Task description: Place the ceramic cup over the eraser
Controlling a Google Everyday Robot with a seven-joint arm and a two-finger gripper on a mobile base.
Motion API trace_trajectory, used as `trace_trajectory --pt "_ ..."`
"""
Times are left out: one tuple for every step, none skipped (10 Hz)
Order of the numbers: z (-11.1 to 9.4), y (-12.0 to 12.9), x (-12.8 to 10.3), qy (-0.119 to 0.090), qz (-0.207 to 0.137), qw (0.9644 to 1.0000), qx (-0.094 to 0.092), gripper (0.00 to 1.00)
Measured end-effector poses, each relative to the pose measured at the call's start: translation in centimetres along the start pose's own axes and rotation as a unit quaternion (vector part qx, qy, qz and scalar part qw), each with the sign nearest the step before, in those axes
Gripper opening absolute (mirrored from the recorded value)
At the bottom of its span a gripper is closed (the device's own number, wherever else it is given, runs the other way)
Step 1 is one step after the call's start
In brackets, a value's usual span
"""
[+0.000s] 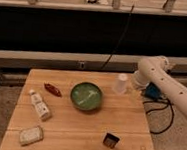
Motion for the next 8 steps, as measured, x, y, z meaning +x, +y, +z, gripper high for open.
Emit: trace_trajectory --pt "0.1 -1.1 -0.1 0.0 0.001 1.0 0.003 0.8" --pt "0.1 -1.9 -0.2 0.001 0.001 1.0 0.005 0.8" --pt "0.4 -3.3 -0.5 0.002 0.0 1.0 0.007 0.8" --pt "0.5 -4.0 -0.6 0.004 -0.001 1.0 0.006 0.8" --pt "0.7 -4.5 -0.6 0.006 -0.003 1.0 0.005 0.8" --pt "0.9 -5.2 -0.8 0.007 -0.005 0.9999 0.005 0.8" --pt "1.3 -5.8 -1.3 0.008 -0.012 0.9999 0.0 0.8" --pt "1.7 -6.3 -2.0 0.008 -0.018 0.9998 -0.003 0.8"
